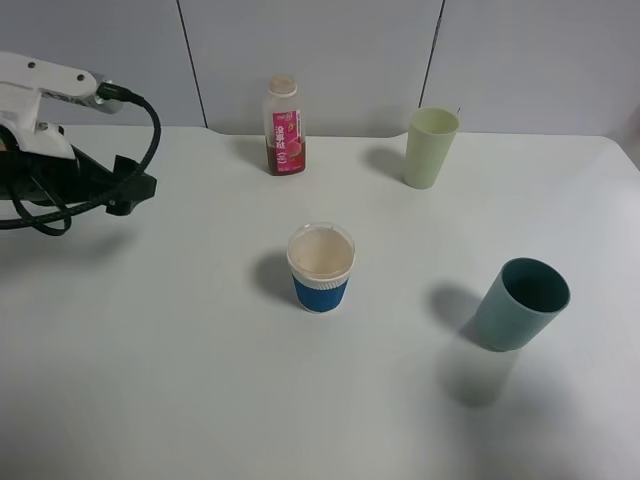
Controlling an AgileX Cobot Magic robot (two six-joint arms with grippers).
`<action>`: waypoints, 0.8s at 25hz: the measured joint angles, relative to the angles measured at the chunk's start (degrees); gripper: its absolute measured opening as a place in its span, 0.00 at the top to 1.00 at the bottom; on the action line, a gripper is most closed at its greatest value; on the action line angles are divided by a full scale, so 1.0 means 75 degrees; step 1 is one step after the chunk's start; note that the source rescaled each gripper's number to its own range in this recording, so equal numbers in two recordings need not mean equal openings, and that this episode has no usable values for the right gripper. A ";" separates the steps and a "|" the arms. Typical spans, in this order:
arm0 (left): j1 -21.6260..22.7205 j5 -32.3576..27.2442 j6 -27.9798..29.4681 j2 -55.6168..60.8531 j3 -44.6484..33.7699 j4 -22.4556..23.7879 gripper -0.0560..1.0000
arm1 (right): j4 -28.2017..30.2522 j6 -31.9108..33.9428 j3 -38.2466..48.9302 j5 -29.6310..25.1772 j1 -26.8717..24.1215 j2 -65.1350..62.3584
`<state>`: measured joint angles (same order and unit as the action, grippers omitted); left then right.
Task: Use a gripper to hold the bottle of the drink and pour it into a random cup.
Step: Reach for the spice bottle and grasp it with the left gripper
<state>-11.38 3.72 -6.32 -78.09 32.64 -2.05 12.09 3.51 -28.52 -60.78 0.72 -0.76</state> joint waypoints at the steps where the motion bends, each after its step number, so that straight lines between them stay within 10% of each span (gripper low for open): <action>1: 0.0000 0.0245 0.0000 -0.0146 0.0000 0.0044 0.00 | 0.0000 0.0000 0.0000 0.0000 0.0000 0.0000; 20: 0.0000 0.4073 0.1956 -0.2005 0.0013 0.3243 0.00 | 0.0000 0.0000 0.0000 0.0000 0.0000 0.0000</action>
<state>-11.38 34.26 8.34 -93.13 32.75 22.27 12.09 3.51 -28.52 -60.78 0.72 -0.76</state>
